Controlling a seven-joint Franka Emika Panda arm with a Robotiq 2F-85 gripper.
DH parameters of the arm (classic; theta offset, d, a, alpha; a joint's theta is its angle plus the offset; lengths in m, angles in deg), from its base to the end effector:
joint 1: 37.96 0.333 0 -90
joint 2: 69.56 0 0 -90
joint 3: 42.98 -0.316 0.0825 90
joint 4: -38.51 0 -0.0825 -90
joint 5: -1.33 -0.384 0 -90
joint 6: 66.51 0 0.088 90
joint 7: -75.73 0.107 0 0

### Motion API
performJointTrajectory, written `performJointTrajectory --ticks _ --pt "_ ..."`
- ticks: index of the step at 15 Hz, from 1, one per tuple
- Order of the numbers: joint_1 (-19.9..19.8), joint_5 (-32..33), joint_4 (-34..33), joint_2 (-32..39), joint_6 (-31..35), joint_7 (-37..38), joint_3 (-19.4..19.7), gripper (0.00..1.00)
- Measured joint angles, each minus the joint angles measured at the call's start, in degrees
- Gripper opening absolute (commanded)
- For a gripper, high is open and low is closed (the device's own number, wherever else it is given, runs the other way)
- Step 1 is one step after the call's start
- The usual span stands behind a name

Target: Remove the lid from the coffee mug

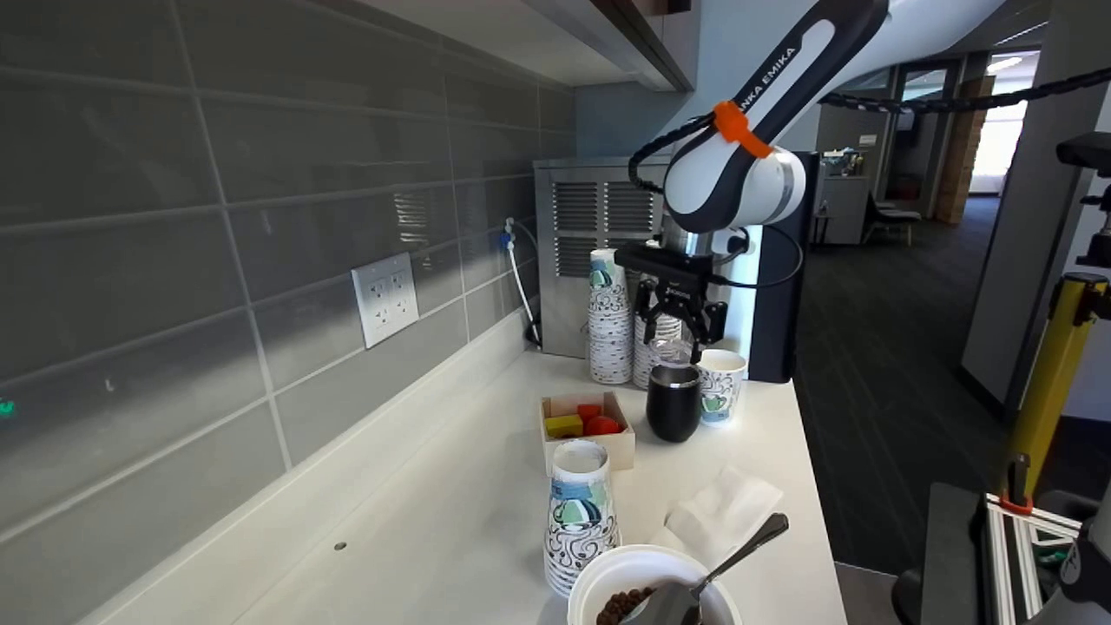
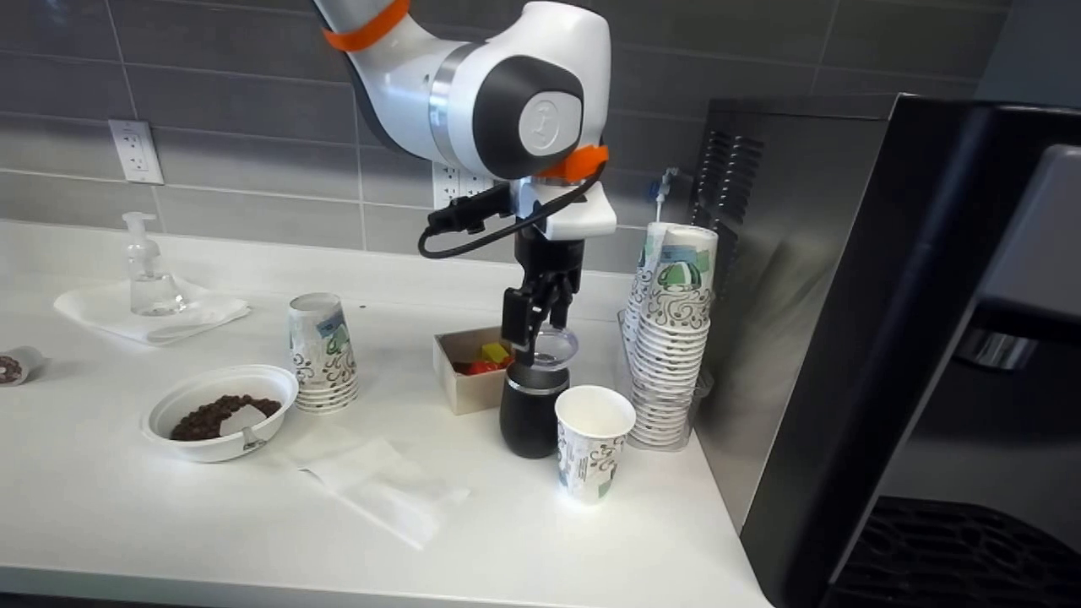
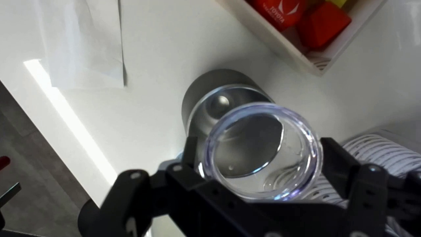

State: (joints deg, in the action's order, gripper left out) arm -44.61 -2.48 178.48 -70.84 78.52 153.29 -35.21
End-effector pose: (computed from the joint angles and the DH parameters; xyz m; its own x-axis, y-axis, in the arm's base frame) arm 0.4745 -0.1227 0.3200 -0.0857 -0.9961 -0.0223 -0.9893 0.0877 -0.1164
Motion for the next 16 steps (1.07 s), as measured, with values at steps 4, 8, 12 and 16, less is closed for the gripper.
performJointTrajectory --ticks 4,8,12,16 --pt "0.19 -1.33 0.58 -3.13 -1.47 -2.01 -1.07 0.65" --pt "1.53 -3.58 2.19 -6.76 -3.61 -3.81 -3.90 0.65" --pt "3.19 -7.43 4.83 -8.82 -4.03 -4.31 -6.27 0.65" --pt "3.48 -9.91 8.90 -9.14 -2.04 -3.82 -7.31 0.65"
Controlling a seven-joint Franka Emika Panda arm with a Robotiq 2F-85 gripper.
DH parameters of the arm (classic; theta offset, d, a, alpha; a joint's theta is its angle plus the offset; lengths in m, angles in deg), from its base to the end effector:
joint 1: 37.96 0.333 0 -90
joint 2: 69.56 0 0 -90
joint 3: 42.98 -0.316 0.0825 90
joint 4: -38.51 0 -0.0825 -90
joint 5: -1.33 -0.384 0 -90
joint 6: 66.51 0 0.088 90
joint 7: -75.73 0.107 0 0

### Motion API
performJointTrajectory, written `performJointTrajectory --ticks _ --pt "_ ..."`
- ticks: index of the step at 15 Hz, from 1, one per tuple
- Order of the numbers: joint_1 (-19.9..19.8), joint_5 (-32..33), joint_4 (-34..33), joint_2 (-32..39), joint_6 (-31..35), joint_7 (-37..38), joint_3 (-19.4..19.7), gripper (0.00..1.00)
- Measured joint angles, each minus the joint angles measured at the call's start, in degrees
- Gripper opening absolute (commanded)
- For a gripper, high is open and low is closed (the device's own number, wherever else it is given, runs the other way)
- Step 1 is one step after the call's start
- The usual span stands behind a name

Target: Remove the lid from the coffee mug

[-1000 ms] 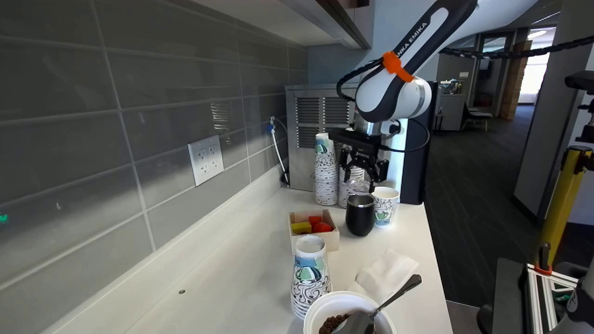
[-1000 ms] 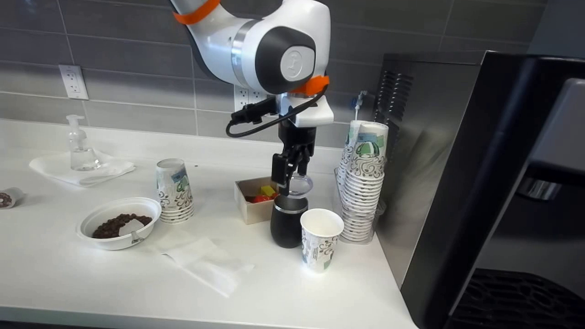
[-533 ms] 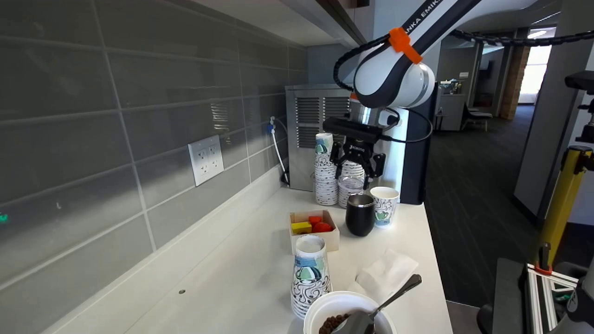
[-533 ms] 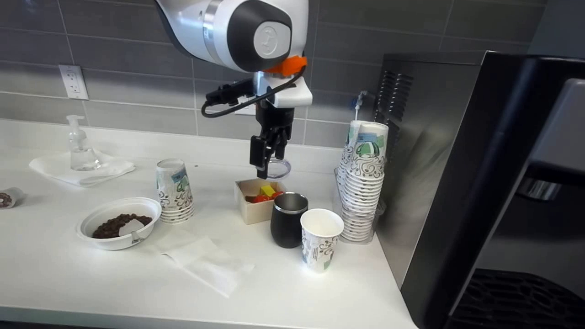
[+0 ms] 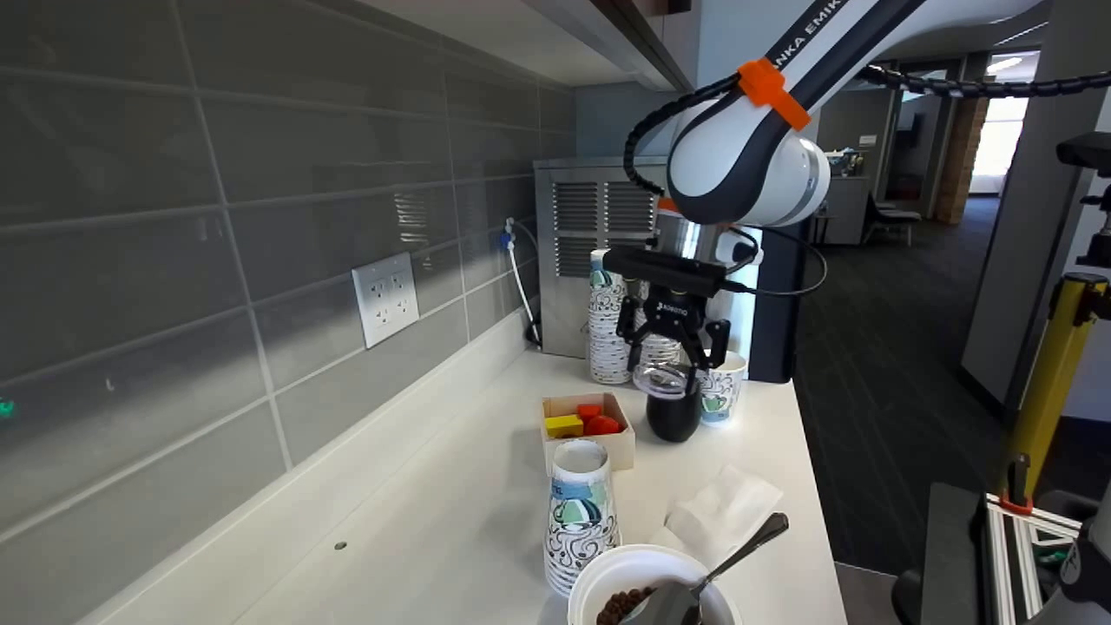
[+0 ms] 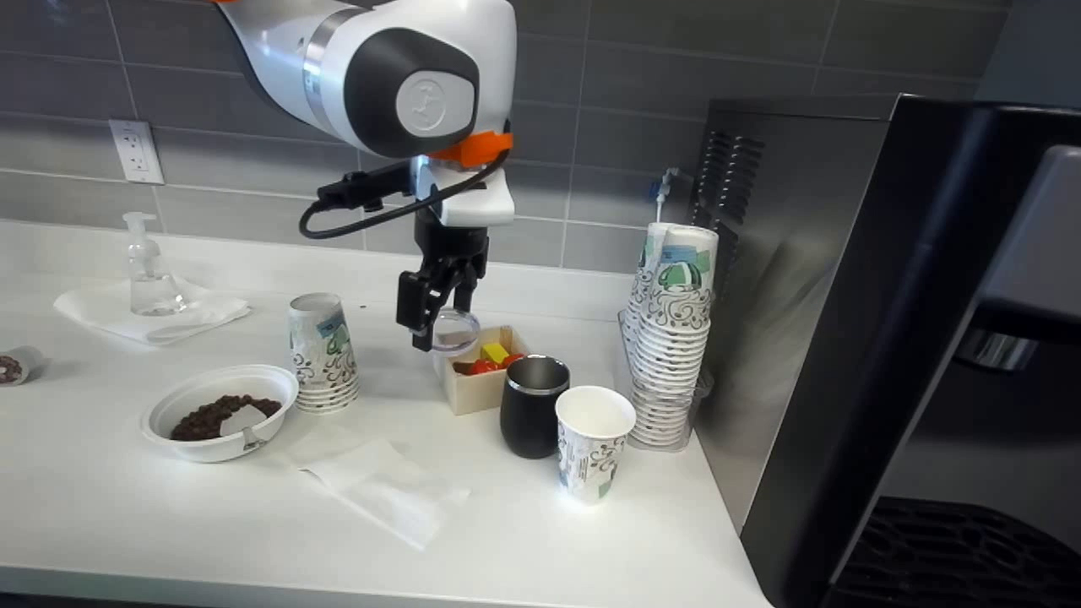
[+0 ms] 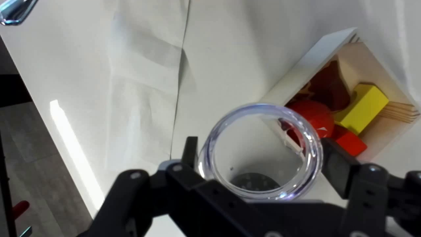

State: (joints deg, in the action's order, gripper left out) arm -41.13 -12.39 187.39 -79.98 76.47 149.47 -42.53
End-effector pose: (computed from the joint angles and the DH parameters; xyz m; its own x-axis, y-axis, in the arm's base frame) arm 0.4355 -0.0289 0.3262 0.0416 -0.9900 -0.1346 -0.9941 -0.0275 -0.1053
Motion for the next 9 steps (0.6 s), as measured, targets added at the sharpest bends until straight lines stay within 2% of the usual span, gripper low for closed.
performJointTrajectory --ticks 4,9 --pt "-0.01 -1.93 2.83 0.83 2.36 0.22 0.02 0.65" --pt "-0.01 -2.96 2.66 4.08 3.11 0.22 0.02 0.65"
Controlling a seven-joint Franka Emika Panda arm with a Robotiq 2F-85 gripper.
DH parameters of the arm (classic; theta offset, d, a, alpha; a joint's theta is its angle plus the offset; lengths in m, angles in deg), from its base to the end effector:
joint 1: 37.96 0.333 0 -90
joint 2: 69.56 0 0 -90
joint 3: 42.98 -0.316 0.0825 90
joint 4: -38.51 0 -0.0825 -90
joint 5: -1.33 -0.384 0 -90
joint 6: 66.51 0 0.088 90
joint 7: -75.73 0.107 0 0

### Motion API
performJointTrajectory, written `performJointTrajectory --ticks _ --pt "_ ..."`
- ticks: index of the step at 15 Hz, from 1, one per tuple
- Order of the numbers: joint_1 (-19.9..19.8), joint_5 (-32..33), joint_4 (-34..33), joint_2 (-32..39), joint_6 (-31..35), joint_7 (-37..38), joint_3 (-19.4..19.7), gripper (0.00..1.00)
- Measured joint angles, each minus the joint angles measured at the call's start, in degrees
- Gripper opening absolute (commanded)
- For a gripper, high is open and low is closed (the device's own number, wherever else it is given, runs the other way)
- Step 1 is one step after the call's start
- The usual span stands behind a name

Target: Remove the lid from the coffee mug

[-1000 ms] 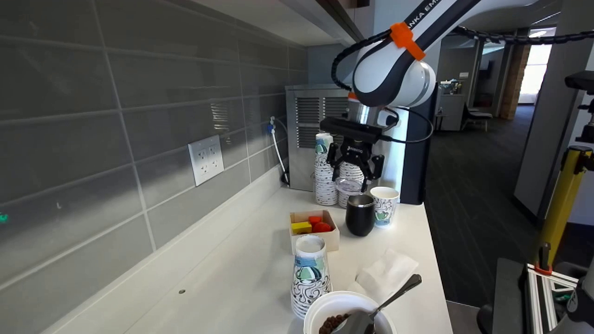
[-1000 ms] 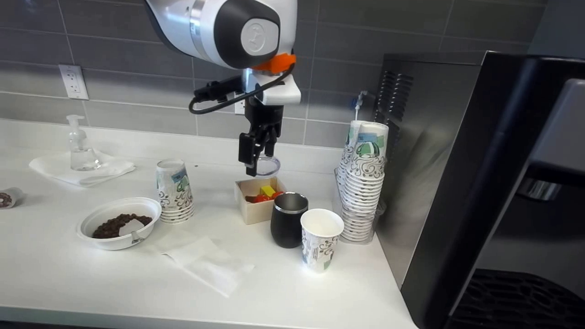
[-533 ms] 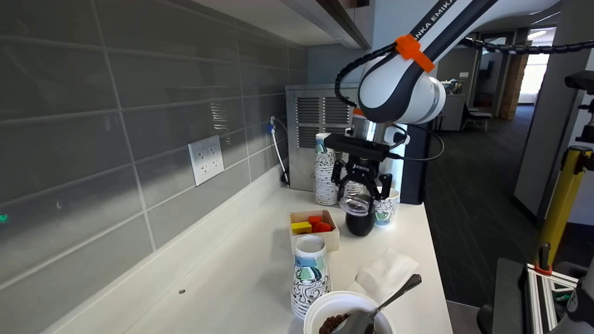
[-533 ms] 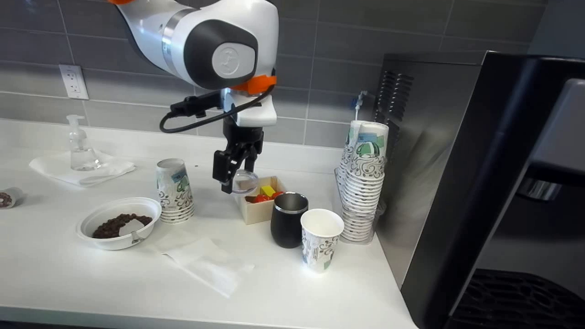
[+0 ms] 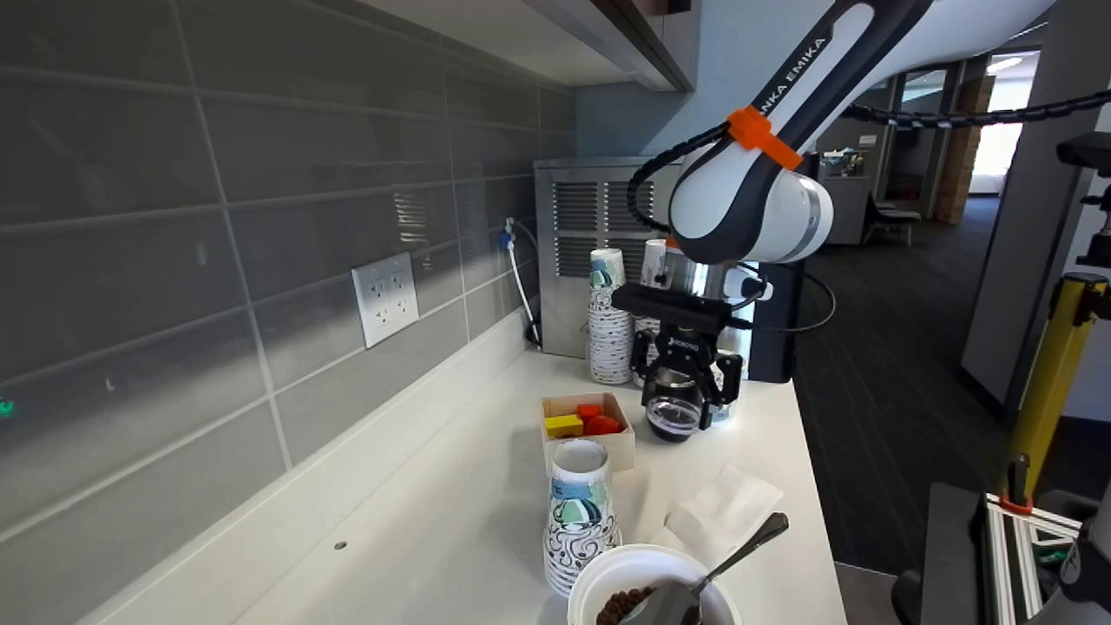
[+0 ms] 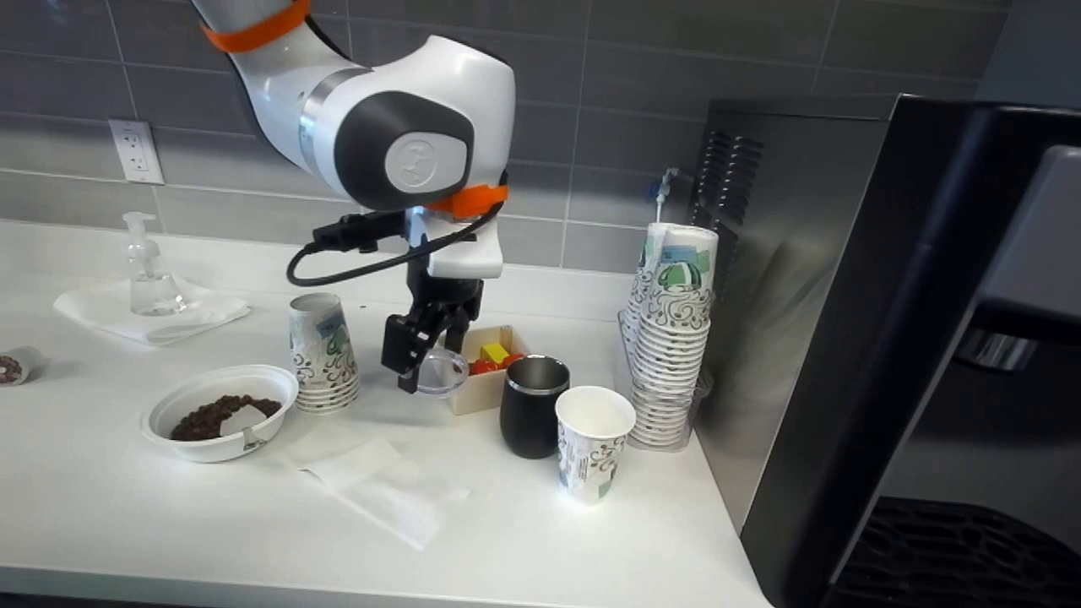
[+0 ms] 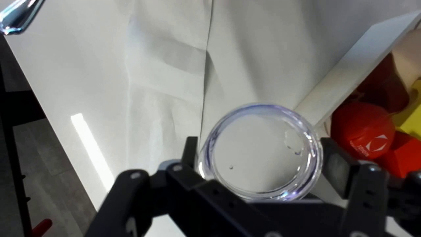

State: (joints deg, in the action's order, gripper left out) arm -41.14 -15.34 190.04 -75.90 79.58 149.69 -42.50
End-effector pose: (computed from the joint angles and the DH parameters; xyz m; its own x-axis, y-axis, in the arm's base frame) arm 0.4222 -0.0308 0.2821 -0.0210 -0.9870 -0.1595 -0.9988 0.0279 -0.0412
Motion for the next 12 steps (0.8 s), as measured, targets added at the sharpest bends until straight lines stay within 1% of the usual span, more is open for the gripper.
performJointTrajectory --ticks 4,8,12 --pt "-0.02 0.23 -1.14 4.04 1.93 0.35 0.08 0.65" --pt "-0.03 0.72 -3.68 9.23 4.99 1.34 0.63 0.65" --pt "-0.03 0.78 -6.87 14.28 5.56 1.37 1.67 0.65"
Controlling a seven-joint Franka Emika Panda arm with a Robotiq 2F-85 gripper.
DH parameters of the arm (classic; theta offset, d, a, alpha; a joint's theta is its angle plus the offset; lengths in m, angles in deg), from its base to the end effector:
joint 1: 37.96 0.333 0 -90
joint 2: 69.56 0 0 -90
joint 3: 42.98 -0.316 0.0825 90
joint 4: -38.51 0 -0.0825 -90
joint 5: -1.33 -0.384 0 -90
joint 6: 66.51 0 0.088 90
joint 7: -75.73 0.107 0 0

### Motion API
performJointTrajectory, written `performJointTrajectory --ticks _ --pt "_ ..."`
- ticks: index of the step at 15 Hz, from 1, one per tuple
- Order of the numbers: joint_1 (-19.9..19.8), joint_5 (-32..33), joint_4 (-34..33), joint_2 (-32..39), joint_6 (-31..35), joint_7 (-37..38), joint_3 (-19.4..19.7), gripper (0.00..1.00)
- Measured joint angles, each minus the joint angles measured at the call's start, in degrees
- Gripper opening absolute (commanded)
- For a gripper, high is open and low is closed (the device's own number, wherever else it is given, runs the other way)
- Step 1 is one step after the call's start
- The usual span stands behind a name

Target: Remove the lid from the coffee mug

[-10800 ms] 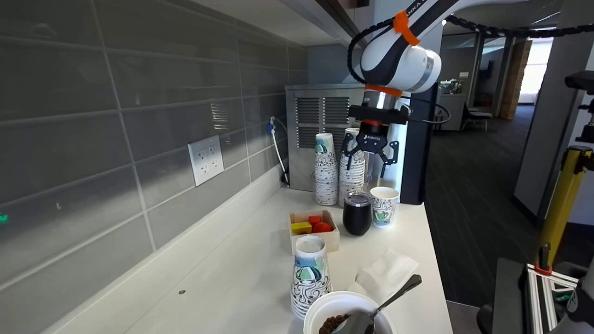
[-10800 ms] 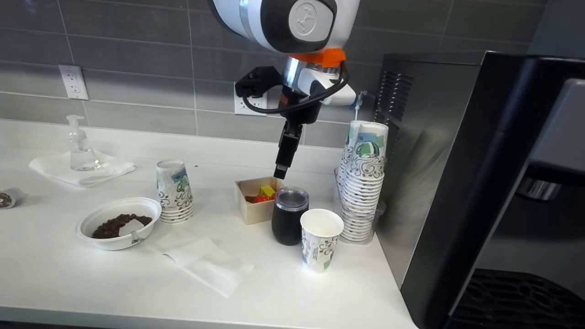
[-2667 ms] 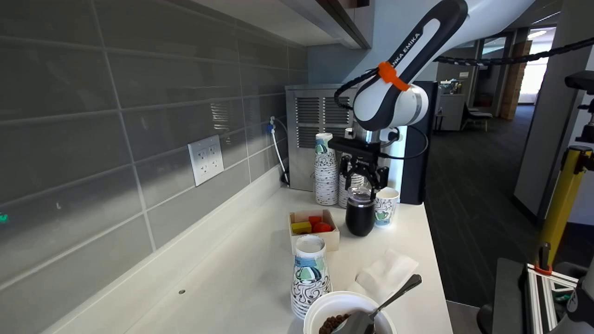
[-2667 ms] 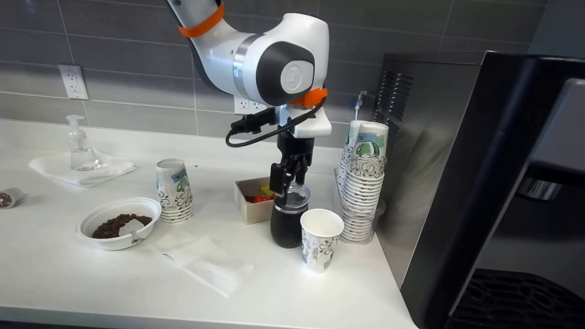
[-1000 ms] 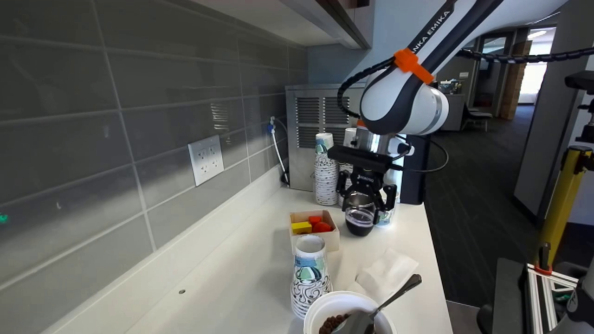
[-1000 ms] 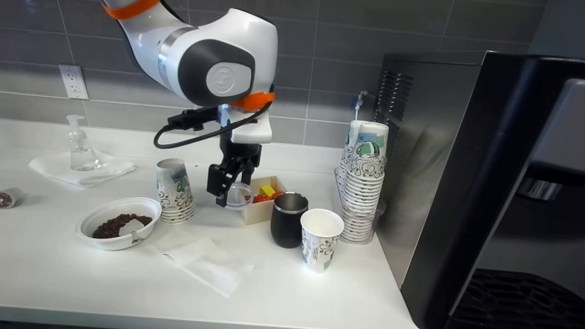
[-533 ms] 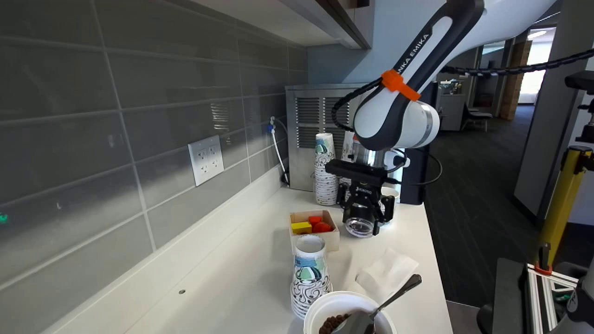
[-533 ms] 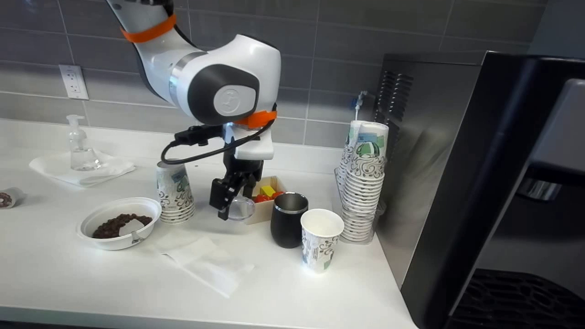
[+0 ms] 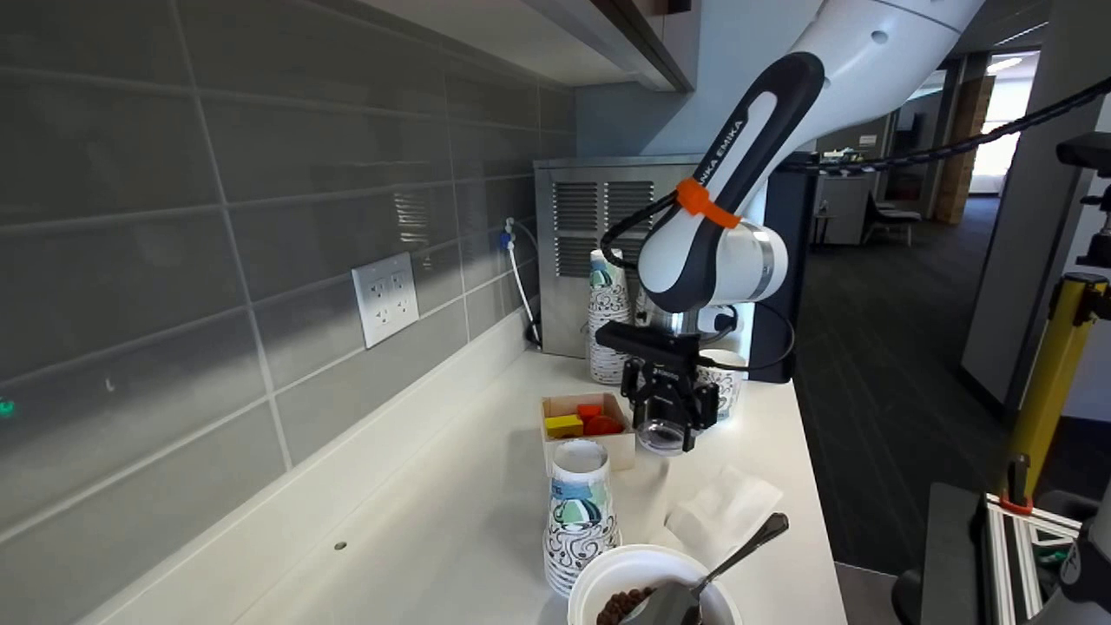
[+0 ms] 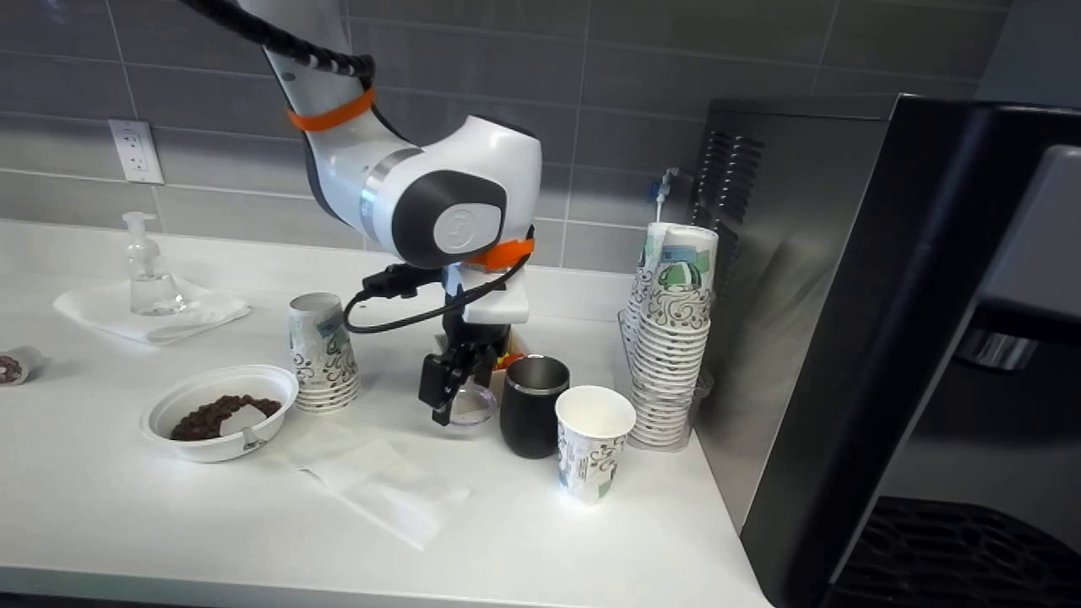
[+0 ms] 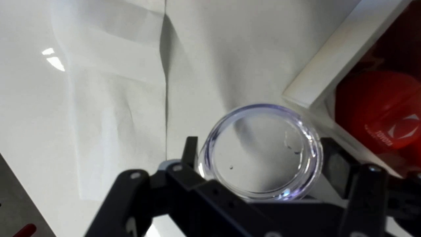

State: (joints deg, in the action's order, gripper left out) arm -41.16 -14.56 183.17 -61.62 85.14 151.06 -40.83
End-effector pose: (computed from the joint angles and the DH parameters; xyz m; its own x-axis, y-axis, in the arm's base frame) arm 0.4579 -0.0506 0.2228 -0.0817 -0.9888 -0.1249 -0.9966 0.0824 -0.0009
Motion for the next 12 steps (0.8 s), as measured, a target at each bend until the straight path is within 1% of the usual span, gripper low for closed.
performJointTrajectory --ticks 2,3,4,5,8,12 --pt "0.02 0.00 -1.39 2.36 0.00 0.00 0.43 0.65" --pt "0.03 0.00 -2.04 3.39 0.00 0.00 0.57 0.95" --pt "0.09 0.00 -2.62 4.28 0.00 0.00 0.74 0.98" --pt "0.17 0.00 -3.15 4.93 0.03 0.00 0.92 1.00" --pt "0.36 -0.01 -4.18 5.61 0.11 -0.06 1.26 1.00" --pt "0.84 -0.01 -4.17 3.99 -0.04 -1.31 1.31 1.00"
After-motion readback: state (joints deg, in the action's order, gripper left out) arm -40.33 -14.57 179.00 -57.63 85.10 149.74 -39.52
